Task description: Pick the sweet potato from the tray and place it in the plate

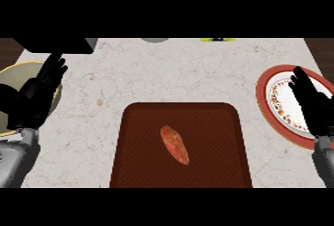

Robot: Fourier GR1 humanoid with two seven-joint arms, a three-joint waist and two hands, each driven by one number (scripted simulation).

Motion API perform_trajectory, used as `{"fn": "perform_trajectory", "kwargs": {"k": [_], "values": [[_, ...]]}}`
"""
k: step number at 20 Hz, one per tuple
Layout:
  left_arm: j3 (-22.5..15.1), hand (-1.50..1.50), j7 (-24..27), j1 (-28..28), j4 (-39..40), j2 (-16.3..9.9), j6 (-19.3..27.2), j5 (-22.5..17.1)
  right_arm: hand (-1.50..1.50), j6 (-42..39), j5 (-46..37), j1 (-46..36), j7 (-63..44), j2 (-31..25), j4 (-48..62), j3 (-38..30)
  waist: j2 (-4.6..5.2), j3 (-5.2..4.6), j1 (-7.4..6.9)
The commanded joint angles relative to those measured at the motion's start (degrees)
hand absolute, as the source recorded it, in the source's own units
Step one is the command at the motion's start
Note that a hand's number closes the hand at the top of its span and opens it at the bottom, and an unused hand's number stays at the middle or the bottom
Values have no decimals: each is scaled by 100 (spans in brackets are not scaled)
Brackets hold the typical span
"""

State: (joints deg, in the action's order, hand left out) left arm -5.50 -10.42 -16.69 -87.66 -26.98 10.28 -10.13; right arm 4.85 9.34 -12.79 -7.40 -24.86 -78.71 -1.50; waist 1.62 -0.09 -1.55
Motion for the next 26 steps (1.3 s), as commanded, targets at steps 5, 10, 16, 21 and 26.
{"fn": "perform_trajectory", "kwargs": {"k": [5, 10, 16, 21, 26], "values": [[-534, 0, -343, 752, 564, 839, -61, -310, 150, -1355, 612, -1768, 541, 750, -195, 806, 19, 9, -550], [-936, 0, -194, 1237, 768, 1497, 12, -371, -150, -331, -1036, -2284, 1558, 1054, 992, 1247, -37, 12, -287], [-600, 0, -254, 1286, 706, 1323, -151, -521, -150, -1243, -664, -2530, 3431, 1432, 2516, 975, -119, 13, -1], [-594, 0, -182, 1279, 951, 1460, -152, -388, -150, -1929, -1106, -3224, 3162, 849, 2997, 1072, -138, 9, 68], [-640, 0, 85, 1573, 939, 1463, -167, -341, -150, -2889, -1855, -3398, 2455, 153, 2398, 2059, -183, -3, 139]]}}
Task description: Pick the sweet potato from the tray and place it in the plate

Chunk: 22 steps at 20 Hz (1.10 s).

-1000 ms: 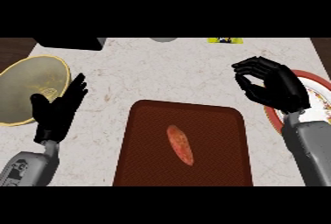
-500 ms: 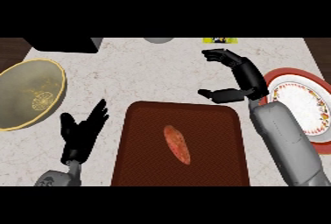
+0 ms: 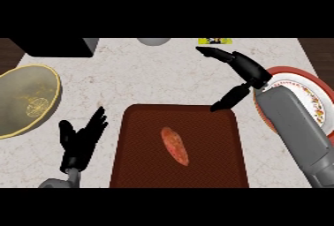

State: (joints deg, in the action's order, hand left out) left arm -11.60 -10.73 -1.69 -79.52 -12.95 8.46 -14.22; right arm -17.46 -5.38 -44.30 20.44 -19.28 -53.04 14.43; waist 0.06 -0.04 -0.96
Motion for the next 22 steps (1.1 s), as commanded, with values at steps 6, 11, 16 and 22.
{"fn": "perform_trajectory", "kwargs": {"k": [6, 11, 16, 22], "values": [[239, 0, 90, -95, 175, 48, -85, -72, -150, -800, -947, -251, -1190, -29, -837, 1041, -18, 0, 100], [8, 0, -55, 202, -237, 241, 181, 195, -150, -877, -1177, 274, -2433, 357, -2090, 1322, -36, 3, 126], [119, 0, 61, 344, -215, 266, -25, 289, -150, -737, -1925, 739, -2255, 527, -2145, 1226, -12, 4, 84], [341, 0, 111, 129, 78, 226, -160, 312, -150, -1092, -2248, 768, -2941, 1078, -1968, 1473, -7, 3, 83]]}}
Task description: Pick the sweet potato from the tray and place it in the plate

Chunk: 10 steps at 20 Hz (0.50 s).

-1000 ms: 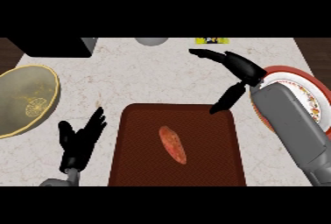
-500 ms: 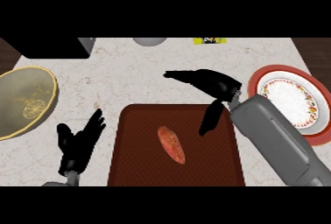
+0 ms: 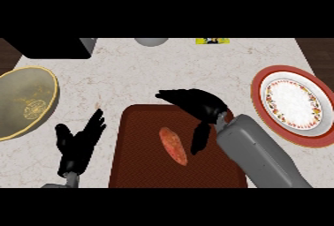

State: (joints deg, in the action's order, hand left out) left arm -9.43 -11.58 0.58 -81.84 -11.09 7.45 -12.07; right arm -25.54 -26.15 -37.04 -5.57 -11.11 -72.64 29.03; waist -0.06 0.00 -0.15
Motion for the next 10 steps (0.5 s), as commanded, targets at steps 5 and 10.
{"fn": "perform_trajectory", "kwargs": {"k": [5, 10], "values": [[113, 0, 121, -91, 247, 223, -104, 182, -150, -164, -647, 750, -249, 550, -293, 185, 6, 0, 6], [118, 0, 51, 97, -6, 274, -74, 386, -150, -229, -1097, 519, -180, 886, 77, -34, 6, 1, -19]]}}
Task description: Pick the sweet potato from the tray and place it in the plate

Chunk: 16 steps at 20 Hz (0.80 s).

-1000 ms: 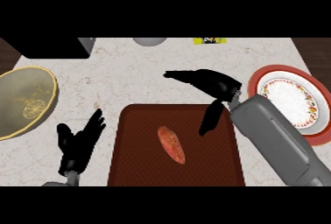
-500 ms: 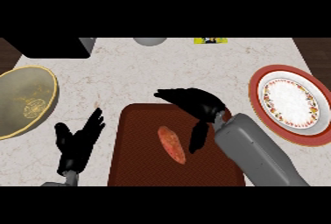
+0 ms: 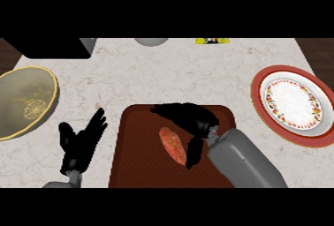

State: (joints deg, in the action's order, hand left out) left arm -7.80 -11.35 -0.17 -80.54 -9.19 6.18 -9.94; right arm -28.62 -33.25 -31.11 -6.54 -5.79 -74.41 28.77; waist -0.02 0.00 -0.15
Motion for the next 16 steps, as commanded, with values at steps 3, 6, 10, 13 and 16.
{"fn": "perform_trajectory", "kwargs": {"k": [3, 6, 10, 13, 16], "values": [[38, 0, -449, -20, -369, 48, 16, 78, -150, -63, -625, -18, -131, 123, -46, -75, -2, 1, -6], [90, 0, -43, 252, -146, 79, -184, 75, -150, 271, -1061, 169, 204, 95, 268, 49, 2, 0, -10], [255, 0, -24, 22, 108, 107, -255, 157, -150, 225, -1353, 21, -1, 525, 500, -81, 4, 0, -8], [214, 0, -106, -377, 340, 341, -71, 302, -150, 387, -1350, 89, 89, 572, 856, 90, 7, 0, -7], [71, 0, -479, -5, -327, 351, 15, 389, -150, 263, -1611, 345, 201, 574, 696, 153, -2, 1, -8]]}}
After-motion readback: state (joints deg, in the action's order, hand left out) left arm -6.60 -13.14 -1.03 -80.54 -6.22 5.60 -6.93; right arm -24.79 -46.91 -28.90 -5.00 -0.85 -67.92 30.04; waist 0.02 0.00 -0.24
